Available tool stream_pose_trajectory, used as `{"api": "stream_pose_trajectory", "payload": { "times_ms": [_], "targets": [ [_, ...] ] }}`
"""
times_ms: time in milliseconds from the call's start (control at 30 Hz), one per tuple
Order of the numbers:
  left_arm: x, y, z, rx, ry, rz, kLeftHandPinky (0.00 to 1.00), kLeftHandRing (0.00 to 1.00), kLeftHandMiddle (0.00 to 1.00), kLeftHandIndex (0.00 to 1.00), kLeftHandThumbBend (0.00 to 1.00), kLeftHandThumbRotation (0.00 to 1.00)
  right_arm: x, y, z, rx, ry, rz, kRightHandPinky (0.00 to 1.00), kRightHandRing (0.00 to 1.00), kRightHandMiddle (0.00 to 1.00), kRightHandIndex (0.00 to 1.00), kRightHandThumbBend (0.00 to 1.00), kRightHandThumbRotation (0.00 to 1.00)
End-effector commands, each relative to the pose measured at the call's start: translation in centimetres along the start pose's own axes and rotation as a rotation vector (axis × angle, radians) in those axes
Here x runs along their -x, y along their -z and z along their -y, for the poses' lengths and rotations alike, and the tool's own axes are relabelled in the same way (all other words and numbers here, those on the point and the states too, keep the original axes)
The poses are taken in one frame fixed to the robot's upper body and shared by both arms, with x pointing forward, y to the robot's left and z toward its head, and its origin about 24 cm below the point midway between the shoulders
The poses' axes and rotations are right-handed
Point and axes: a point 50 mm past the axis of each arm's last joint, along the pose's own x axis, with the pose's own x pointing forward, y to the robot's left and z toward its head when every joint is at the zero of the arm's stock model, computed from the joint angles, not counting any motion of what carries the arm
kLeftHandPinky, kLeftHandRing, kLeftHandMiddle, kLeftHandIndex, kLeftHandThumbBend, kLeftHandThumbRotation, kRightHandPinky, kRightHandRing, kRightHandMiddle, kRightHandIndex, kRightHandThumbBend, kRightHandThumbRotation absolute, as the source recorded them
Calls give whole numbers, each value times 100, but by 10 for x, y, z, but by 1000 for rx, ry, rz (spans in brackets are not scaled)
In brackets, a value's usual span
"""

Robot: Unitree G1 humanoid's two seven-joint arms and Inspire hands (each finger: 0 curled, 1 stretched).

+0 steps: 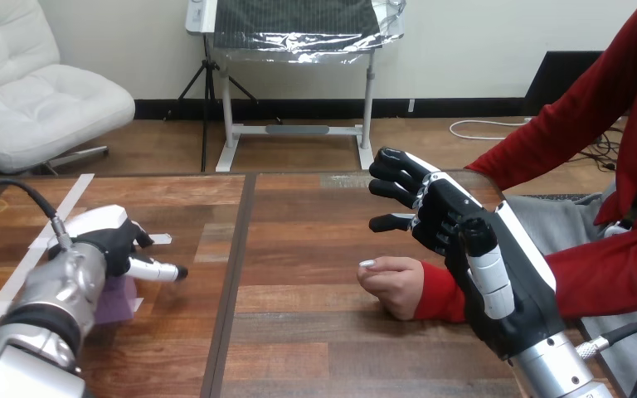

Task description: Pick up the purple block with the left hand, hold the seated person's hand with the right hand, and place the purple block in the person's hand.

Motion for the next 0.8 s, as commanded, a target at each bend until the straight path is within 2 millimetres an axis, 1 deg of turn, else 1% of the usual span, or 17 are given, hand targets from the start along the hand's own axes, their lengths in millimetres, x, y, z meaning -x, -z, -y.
{"api": "stream_pose_trajectory", "payload": {
  "times_ms": [0, 267, 533, 600, 767],
  "targets": [
    [5, -13, -51, 19, -78, 56, 81, 88, 88, 86, 67, 47, -9, -12, 3, 19, -6, 61, 71, 87, 88, 87, 94, 100],
    [6, -11, -57, 46, -2, 48, 87, 91, 91, 88, 69, 42, -9, -12, 3, 20, -10, 64, 70, 87, 88, 87, 93, 100],
    [8, -11, -63, 77, 47, 40, 83, 92, 93, 90, 71, 32, -9, -12, 3, 22, -11, 64, 70, 87, 88, 87, 93, 100],
    [8, -11, -66, 58, 49, 35, 83, 93, 94, 91, 73, 29, -9, -12, 3, 19, -10, 61, 70, 87, 88, 87, 93, 100],
    [9, -12, -70, 16, 54, 26, 83, 93, 94, 91, 75, 26, -9, -12, 3, 19, -11, 61, 71, 86, 88, 87, 93, 100]
  ]
}}
